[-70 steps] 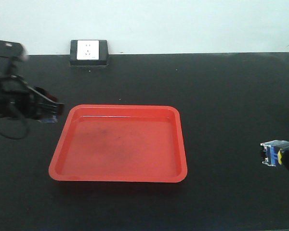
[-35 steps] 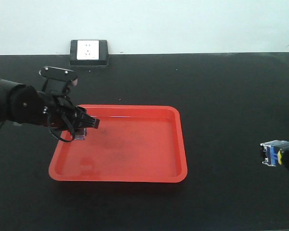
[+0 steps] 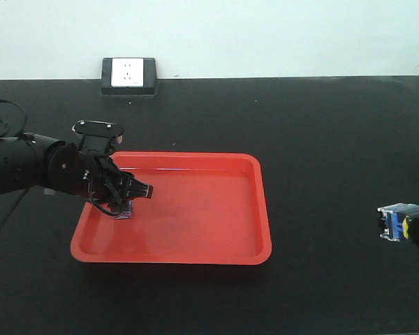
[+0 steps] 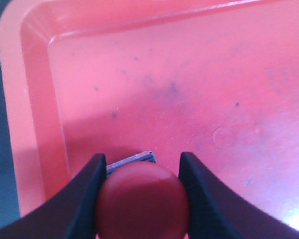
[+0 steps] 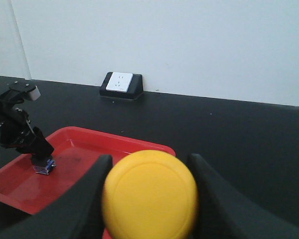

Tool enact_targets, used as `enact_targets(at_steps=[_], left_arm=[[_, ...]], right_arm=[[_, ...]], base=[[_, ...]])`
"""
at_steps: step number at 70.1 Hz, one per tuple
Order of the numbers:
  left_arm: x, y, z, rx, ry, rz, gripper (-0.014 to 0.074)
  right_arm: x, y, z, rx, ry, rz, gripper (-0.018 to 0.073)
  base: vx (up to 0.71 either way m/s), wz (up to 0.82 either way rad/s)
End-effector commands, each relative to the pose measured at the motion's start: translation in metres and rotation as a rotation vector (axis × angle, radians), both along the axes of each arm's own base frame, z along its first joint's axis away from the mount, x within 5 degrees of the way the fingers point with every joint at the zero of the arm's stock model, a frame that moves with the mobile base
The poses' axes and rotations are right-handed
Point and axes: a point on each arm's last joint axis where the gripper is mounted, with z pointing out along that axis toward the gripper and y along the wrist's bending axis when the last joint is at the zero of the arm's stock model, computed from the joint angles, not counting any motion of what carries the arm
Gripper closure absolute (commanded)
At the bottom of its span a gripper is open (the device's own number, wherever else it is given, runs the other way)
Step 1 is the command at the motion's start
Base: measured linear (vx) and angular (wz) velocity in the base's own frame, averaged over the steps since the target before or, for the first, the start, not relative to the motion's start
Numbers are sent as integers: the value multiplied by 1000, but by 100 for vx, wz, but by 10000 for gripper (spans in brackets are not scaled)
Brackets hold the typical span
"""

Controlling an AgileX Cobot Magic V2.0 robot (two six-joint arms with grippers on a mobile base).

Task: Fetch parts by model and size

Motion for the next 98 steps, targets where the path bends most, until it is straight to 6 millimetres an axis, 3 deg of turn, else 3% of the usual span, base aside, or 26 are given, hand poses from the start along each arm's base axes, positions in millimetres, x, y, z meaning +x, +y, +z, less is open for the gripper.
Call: enact_targets(at_steps=[1,19,28,44,58,71,82,98], left_arm=[[6,-3,28,-48,-123,5,455],[4,-3,29,-44,-108,5,183],[-1,-1,44,-55,-136,5,123],[-31,9,120,-117,-321,2,129],[-86,28,196,-156,-528,-27,129],[-137,45,234,-151,-620,-56,129],[-177,59,243,-180,-711,-53,129],[-235,80,214,-208,-801,-49,129]], right_arm=[[2,-1,16,25,-96,-12,569],[2,-1,16,25,-96,-12,569],[2,-1,16,25,-96,-12,569],[2,-1,16,25,-96,-12,569],[2,-1,16,25,-96,-12,569],[2,-1,16,25,-96,-12,569],[2,-1,16,25,-96,-12,569],[2,-1,16,25,-97,-12,569]], base=[[0,0],[0,0],[0,0],[0,0],[0,0],[0,0],[0,0],[0,0]])
